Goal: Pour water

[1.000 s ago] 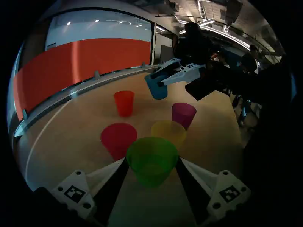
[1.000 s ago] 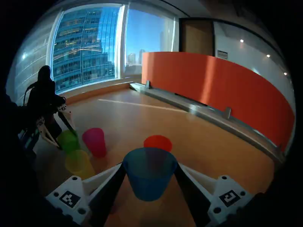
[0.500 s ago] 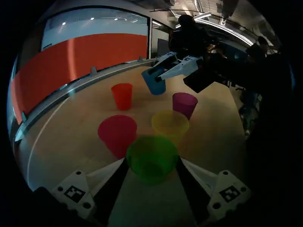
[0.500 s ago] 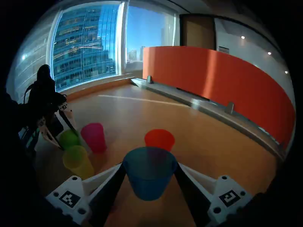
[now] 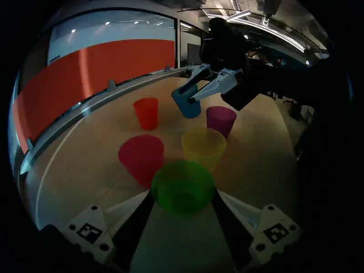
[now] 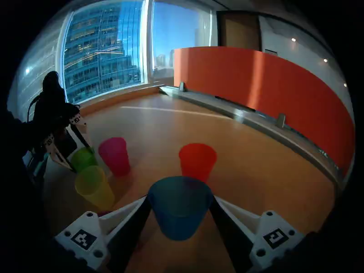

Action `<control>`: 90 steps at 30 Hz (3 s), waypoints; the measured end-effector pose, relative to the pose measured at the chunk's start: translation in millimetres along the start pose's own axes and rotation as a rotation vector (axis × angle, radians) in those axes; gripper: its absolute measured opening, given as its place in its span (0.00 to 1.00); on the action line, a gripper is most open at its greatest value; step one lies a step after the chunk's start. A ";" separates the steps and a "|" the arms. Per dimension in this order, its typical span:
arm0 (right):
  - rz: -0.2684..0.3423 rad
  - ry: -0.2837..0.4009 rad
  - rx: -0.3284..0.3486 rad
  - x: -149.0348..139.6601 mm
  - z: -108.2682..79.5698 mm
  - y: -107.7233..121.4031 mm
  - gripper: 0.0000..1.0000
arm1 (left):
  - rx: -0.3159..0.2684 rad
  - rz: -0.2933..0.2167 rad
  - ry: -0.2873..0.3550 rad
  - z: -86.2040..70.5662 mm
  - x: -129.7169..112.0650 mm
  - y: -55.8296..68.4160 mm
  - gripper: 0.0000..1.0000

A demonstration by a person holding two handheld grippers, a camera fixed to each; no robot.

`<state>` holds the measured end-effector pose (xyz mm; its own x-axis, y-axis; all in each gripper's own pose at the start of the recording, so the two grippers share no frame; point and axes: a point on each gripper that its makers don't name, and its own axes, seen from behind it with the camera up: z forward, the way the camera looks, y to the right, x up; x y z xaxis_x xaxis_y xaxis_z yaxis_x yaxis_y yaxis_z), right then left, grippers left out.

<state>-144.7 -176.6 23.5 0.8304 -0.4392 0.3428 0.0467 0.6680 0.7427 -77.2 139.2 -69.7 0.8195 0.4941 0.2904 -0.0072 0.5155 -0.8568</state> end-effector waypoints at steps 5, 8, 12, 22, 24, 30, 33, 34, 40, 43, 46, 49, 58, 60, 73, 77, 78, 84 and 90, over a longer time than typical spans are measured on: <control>0.000 -0.012 0.004 -6.2 0.7 -1.7 0.92 | 0.001 -0.001 -0.007 -1.3 -0.9 -0.6 0.87; 0.004 -0.019 0.002 -9.1 0.9 0.1 0.92 | 0.003 0.004 -0.016 -1.8 -3.3 -1.2 0.87; 0.010 -0.020 0.000 -10.4 1.7 2.8 0.92 | 0.006 0.016 -0.036 -2.0 -8.2 -1.1 0.88; 0.017 -0.028 -0.004 -15.5 5.7 7.4 0.92 | -0.004 -0.026 -0.057 -5.8 -14.9 -0.6 1.00; 0.018 -0.029 -0.004 -16.6 6.4 8.1 0.92 | 0.000 -0.037 -0.056 -7.7 -15.6 -2.4 0.99; 0.018 -0.029 0.001 -18.9 7.7 8.6 0.92 | 0.014 -0.045 -0.059 -15.5 -18.3 -6.2 1.00; 0.016 -0.031 0.003 -21.1 8.1 9.6 0.92 | 0.031 -0.043 -0.062 -19.3 -20.9 -9.5 1.00; 0.016 -0.033 0.003 -22.1 8.2 10.0 0.92 | 0.035 -0.043 -0.063 -20.5 -21.9 -10.3 0.99; 0.011 -0.041 0.005 -27.8 8.1 12.0 0.92 | 0.043 -0.054 -0.057 -27.7 -22.6 -10.0 1.00; 0.006 -0.042 0.009 -29.6 7.9 11.5 0.92 | 0.042 -0.060 -0.048 -31.0 -20.7 -8.0 0.99; 0.003 -0.039 0.014 -30.6 7.1 10.5 0.92 | 0.041 -0.066 -0.038 -34.2 -17.8 -6.6 1.00; 0.000 -0.035 0.021 -32.0 5.5 10.0 0.92 | 0.040 -0.076 -0.023 -37.3 -13.2 -5.5 1.00; -0.013 -0.038 0.036 -41.0 -2.7 11.2 0.92 | 0.038 -0.095 0.008 -45.6 -4.8 -2.6 1.00; -0.018 -0.040 0.036 -44.1 -5.1 11.7 0.92 | 0.039 -0.094 0.008 -46.5 -5.0 -2.1 1.00; -0.027 -0.041 0.027 -49.9 -10.1 13.0 0.94 | 0.040 -0.078 -0.007 -45.6 -8.0 4.1 1.00; -0.027 -0.038 0.029 -49.0 -11.4 11.3 0.97 | 0.043 -0.083 -0.003 -46.1 -7.8 3.9 1.00; -0.027 -0.037 0.028 -48.5 -12.0 11.4 0.99 | 0.044 -0.084 -0.002 -46.2 -7.6 3.6 0.99; -0.018 -0.034 0.024 -46.0 -17.8 12.6 1.00 | 0.056 -0.084 0.004 -48.6 -6.6 1.7 1.00; -0.023 -0.027 0.016 -45.0 -29.8 12.2 1.00 | 0.070 -0.083 0.008 -54.7 -6.9 0.5 1.00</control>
<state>-164.9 -130.8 -0.1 0.8138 -0.4704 0.3412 0.0565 0.6484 0.7592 -51.5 97.7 -95.4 0.8235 0.4419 0.3558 0.0213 0.6026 -0.7977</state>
